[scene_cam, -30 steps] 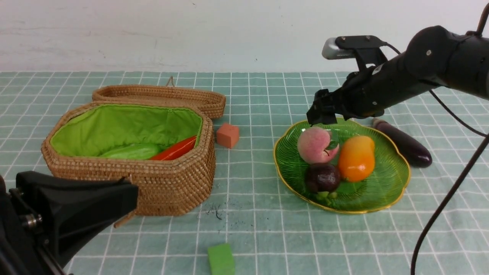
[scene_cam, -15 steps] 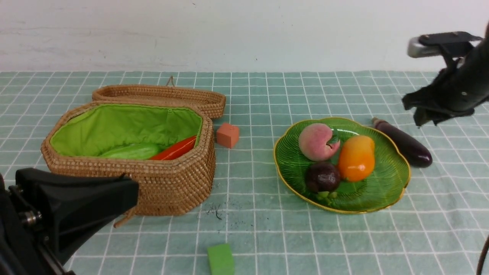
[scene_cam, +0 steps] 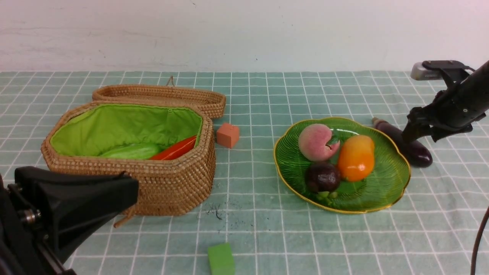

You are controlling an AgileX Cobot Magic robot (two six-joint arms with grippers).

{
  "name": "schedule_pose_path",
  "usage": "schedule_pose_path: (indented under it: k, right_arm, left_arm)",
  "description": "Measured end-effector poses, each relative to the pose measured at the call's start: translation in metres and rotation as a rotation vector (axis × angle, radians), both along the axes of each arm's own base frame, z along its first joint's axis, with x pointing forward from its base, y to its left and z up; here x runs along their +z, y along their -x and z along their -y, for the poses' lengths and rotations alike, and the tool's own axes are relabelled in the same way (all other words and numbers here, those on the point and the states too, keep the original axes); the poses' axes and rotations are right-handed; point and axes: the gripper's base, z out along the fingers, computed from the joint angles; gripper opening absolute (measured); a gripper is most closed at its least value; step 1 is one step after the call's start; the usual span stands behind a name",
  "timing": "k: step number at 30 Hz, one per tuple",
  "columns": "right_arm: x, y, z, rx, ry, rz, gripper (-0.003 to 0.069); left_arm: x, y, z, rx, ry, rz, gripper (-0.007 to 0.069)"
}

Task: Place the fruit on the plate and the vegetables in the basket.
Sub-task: Grab an eggplant with your right arm and place it in the basket on the left.

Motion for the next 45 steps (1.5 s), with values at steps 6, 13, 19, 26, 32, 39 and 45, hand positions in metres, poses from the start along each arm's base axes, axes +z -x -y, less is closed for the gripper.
schedule_pose_path:
  k: [6, 13, 19, 26, 32, 39, 45]
  right_arm:
    - [-0.01, -0.004, 0.003, -0.003, 0.017, -0.004, 0.0569]
    - [-0.026, -0.006, 0.005, -0.001, 0.03, -0.03, 0.0568]
    - [-0.036, -0.008, 0.006, 0.005, 0.044, -0.044, 0.0532]
    - [-0.043, -0.01, 0.006, 0.065, 0.071, -0.041, 0.042]
    - [-0.044, -0.011, 0.006, 0.087, 0.075, -0.042, 0.042]
    - [0.013, 0.013, -0.001, 0.021, 0.058, -0.085, 0.0419]
    - [0.126, 0.049, -0.081, 0.194, -0.052, 0.22, 0.0419]
  left_arm:
    - [0.001, 0.0, 0.0, 0.001, 0.009, 0.01, -0.0002]
    - [0.002, 0.0, 0.0, 0.001, 0.013, 0.014, 0.0001]
    - [0.004, -0.001, 0.0, 0.002, 0.028, 0.03, 0.0004]
    - [0.006, -0.001, 0.001, 0.004, 0.044, 0.047, 0.0004]
    - [0.006, -0.001, 0.001, 0.004, 0.044, 0.046, 0.0004]
    - [0.006, -0.001, 0.001, 0.008, 0.062, 0.029, 0.0004]
    - [0.001, -0.005, -0.005, 0.076, 0.027, -0.005, 0.0004]
